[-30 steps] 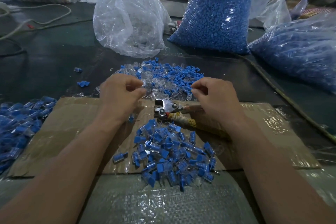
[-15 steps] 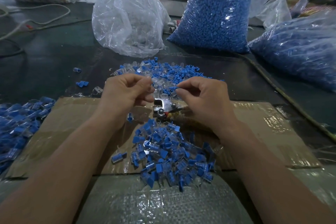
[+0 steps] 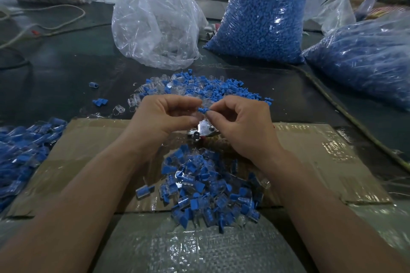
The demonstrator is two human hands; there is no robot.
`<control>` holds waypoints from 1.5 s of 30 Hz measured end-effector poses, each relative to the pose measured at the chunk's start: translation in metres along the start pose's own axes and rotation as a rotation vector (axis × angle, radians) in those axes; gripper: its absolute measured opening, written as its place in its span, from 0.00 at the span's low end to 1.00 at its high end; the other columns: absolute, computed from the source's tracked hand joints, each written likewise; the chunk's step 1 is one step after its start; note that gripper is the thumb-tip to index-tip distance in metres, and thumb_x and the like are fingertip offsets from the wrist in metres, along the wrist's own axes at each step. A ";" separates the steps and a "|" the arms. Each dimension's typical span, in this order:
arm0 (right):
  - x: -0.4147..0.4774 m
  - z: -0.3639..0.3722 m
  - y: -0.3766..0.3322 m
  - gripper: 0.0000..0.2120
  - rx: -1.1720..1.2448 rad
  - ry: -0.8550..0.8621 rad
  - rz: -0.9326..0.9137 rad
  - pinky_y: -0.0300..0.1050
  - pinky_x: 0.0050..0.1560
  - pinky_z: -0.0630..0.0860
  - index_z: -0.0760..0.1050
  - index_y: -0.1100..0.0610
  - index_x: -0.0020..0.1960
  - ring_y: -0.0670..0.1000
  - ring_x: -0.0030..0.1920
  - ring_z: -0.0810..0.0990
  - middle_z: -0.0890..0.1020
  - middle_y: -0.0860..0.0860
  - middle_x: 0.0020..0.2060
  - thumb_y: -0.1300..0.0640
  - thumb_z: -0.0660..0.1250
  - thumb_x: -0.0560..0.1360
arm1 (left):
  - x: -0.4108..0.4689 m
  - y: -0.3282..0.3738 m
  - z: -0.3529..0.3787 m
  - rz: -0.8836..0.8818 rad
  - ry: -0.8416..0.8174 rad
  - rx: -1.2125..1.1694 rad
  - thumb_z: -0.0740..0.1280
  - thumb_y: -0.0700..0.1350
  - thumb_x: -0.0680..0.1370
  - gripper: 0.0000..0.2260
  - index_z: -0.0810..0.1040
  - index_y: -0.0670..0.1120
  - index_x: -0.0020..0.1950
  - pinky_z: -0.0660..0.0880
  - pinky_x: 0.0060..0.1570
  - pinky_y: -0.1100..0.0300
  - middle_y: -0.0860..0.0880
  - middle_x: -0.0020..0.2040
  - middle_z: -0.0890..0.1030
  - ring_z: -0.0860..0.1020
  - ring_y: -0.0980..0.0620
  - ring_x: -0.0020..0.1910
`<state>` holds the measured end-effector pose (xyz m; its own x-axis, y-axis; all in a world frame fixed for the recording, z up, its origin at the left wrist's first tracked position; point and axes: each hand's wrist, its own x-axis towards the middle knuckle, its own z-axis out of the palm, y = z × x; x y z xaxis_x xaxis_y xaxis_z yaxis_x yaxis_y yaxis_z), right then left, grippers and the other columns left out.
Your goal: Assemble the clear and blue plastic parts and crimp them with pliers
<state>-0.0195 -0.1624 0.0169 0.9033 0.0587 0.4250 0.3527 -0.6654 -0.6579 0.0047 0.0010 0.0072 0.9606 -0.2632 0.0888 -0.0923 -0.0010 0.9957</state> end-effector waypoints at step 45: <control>0.001 0.000 0.003 0.11 0.034 0.040 -0.286 0.36 0.48 0.77 0.81 0.61 0.49 0.42 0.44 0.78 0.83 0.51 0.43 0.61 0.73 0.67 | -0.002 0.007 0.002 -0.039 -0.059 -0.247 0.70 0.33 0.61 0.08 0.79 0.40 0.38 0.76 0.34 0.67 0.48 0.33 0.82 0.81 0.54 0.33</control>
<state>-0.0175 -0.1650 0.0154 0.7559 0.2100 0.6201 0.6001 -0.6008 -0.5281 0.0016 -0.0006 0.0143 0.9446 -0.3235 0.0556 0.0183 0.2212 0.9751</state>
